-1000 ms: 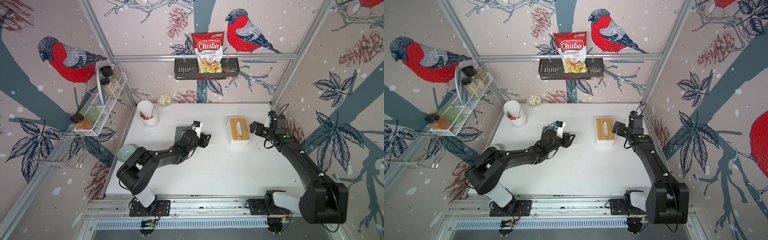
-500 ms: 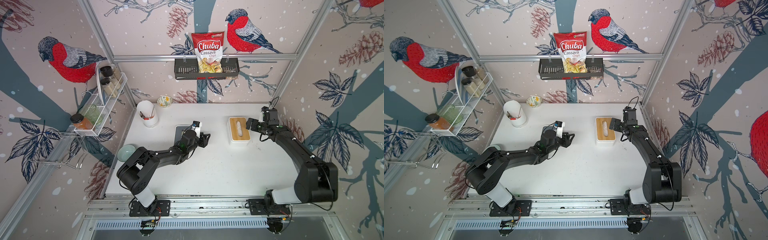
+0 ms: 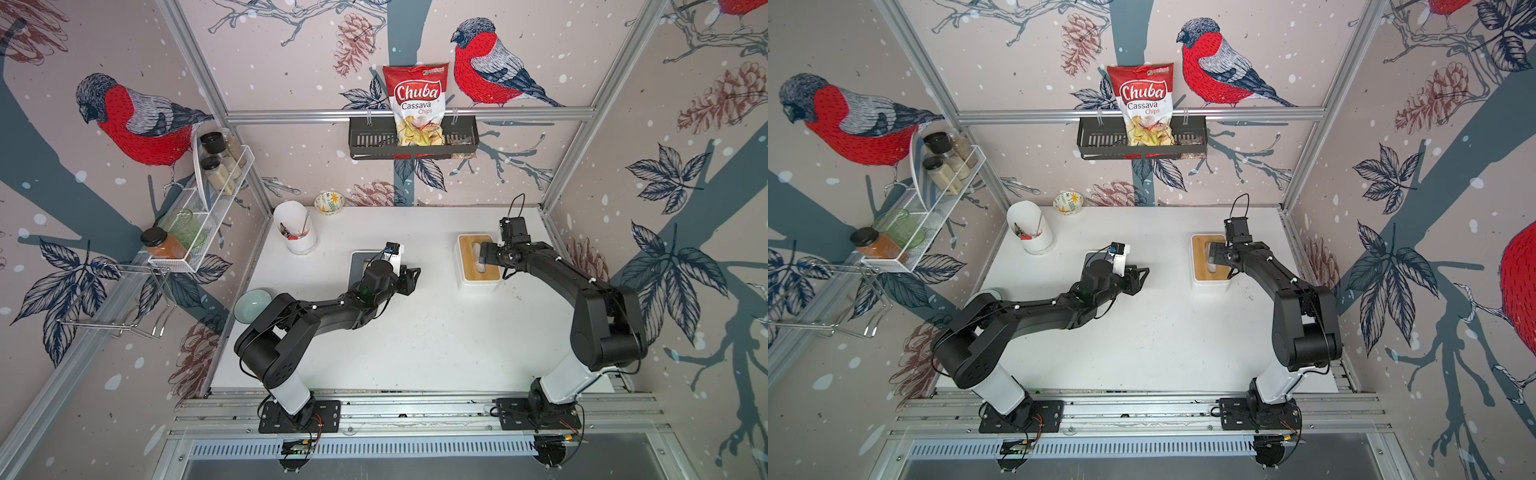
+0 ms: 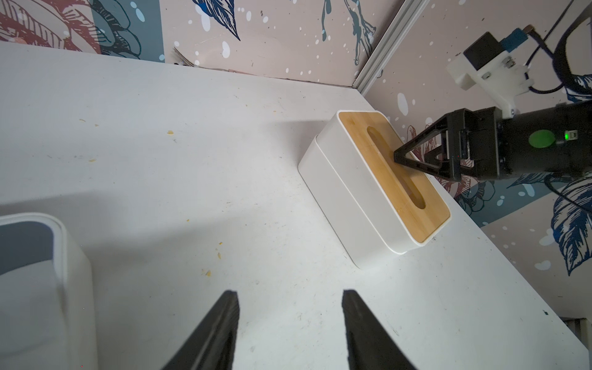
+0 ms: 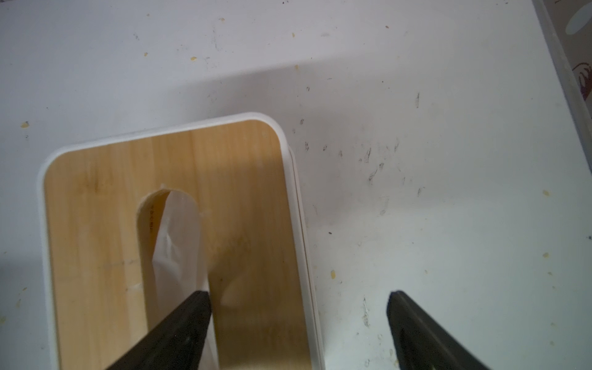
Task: Put the tissue paper into the tissue box
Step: Move the tissue box to the center of the board.
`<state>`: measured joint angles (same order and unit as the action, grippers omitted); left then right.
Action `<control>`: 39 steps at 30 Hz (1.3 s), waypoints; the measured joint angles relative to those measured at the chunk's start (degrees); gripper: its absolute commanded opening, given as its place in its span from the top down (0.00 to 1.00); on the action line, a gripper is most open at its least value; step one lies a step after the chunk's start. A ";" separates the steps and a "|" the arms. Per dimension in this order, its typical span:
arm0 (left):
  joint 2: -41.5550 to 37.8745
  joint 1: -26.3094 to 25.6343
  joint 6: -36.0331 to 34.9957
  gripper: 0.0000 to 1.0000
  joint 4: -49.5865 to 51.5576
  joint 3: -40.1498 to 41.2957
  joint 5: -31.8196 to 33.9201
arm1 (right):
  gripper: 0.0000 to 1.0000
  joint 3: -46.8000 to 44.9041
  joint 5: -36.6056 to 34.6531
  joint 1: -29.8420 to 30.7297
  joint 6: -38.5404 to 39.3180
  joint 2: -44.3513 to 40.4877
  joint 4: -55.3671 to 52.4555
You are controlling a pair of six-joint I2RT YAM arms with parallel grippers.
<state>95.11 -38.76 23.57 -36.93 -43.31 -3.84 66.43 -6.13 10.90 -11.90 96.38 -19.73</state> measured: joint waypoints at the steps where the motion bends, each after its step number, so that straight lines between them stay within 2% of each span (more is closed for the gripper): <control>1: 0.02 0.00 0.00 0.45 0.00 0.00 0.00 | 0.15 0.24 -0.11 0.00 0.07 0.68 0.02; 10: 0.04 0.00 -0.02 0.45 0.00 0.00 0.68 | 0.35 0.66 -0.74 1.49 0.42 3.10 0.92; 16: 0.04 0.00 -0.02 0.45 -0.02 0.00 0.85 | 0.48 0.57 -2.58 6.95 0.55 3.08 1.03; 22: -0.09 0.00 -0.02 0.45 0.00 0.04 1.09 | 0.57 0.07 -2.64 12.68 0.07 3.04 1.75; 34: -1.27 0.00 -0.02 0.45 -0.07 1.29 3.89 | 0.57 -4.79 -3.80 22.95 -3.08 -1.60 0.61; 39: -1.38 0.00 -0.02 0.46 -0.09 1.46 4.13 | 0.51 -6.97 -3.34 25.16 -3.76 -4.00 -0.20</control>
<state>93.73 -38.76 23.55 -37.01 -41.85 0.30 59.46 -9.47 36.05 -15.66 92.38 -19.92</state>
